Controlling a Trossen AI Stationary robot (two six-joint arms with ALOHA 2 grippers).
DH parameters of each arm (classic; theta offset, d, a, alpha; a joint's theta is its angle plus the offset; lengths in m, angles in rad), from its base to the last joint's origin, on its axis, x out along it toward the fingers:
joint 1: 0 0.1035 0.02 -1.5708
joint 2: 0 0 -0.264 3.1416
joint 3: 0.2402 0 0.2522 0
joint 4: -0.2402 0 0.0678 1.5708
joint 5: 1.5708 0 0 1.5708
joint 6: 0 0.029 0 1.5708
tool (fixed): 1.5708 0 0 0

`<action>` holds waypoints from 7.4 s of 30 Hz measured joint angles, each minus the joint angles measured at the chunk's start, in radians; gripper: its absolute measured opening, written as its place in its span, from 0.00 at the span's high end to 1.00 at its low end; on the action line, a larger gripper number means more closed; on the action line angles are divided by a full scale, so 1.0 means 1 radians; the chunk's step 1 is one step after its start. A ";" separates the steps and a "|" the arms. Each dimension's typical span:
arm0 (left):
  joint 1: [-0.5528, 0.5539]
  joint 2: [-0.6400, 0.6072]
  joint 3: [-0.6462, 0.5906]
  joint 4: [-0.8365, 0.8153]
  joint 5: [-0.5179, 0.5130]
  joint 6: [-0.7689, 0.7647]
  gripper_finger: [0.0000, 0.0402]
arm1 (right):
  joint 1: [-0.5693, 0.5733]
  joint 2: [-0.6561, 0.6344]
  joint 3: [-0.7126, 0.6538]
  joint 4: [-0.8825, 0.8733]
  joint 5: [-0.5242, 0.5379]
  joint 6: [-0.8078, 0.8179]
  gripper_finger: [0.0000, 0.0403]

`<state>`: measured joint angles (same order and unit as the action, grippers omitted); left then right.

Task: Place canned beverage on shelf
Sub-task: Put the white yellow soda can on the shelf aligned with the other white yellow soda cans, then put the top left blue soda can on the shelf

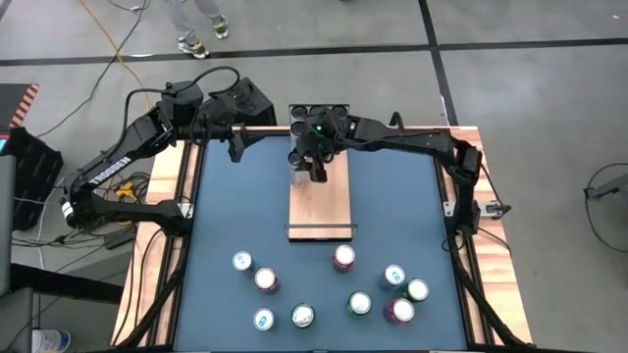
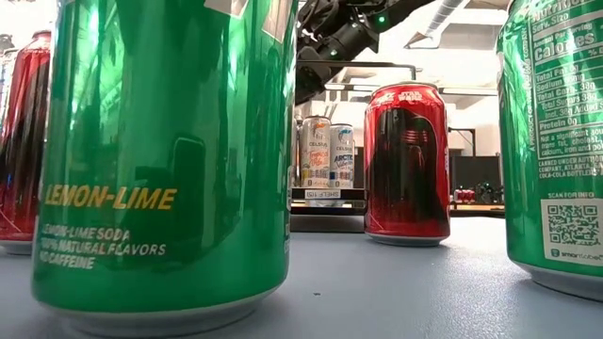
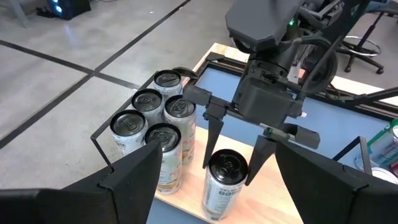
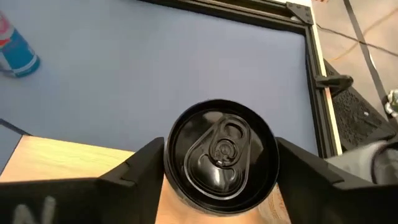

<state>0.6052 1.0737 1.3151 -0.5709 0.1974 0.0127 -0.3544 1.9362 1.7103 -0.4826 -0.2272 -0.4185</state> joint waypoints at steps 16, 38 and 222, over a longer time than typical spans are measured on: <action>0.000 0.000 0.000 0.000 0.000 0.001 0.25 | 0.049 -0.078 -0.002 -0.166 0.170 0.265 0.44; 0.000 0.000 0.000 -0.016 -0.020 0.036 0.25 | -0.026 -0.358 -0.186 -0.281 0.548 0.646 0.44; -0.834 0.009 0.181 -0.523 -0.342 -0.544 0.25 | 0.214 -0.567 0.395 -0.749 0.644 0.445 0.26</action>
<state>-0.2287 1.0823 1.4963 -1.0936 -0.1446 -0.5313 -0.1405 1.3690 2.1056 -1.2319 0.4164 0.0266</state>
